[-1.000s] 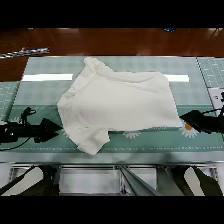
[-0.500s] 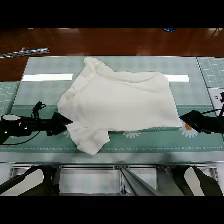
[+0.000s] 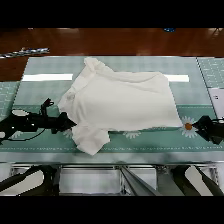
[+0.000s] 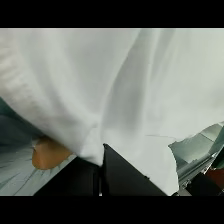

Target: Fold the shirts.

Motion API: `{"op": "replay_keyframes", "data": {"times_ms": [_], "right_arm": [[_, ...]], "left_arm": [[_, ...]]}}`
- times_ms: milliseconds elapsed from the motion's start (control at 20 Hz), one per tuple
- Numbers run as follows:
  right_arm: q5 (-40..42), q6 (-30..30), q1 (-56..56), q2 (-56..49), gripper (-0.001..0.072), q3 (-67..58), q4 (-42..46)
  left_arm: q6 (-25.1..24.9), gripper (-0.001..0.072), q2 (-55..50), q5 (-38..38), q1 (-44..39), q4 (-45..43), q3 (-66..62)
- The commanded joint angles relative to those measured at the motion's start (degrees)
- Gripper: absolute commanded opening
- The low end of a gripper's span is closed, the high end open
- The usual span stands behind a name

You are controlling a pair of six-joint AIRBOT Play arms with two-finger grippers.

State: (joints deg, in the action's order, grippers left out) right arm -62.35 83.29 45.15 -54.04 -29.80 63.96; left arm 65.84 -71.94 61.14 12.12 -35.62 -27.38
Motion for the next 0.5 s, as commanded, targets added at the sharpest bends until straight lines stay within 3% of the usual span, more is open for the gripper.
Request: {"op": "replay_keyframes", "data": {"times_ms": [0,450], "right_arm": [[-2.91,-6.25,0.7,-7.58,0.0404,0.24,-7.5],[-0.63,-12.74,-2.05,-17.81,0.0404,-0.37,-19.12]], "left_arm": [[-0.24,0.0017,-0.09,1.01,-0.24,0.55,-1.01],[-0.24,0.0017,-0.09,0.79,-0.24,1.84,-1.14]]}}
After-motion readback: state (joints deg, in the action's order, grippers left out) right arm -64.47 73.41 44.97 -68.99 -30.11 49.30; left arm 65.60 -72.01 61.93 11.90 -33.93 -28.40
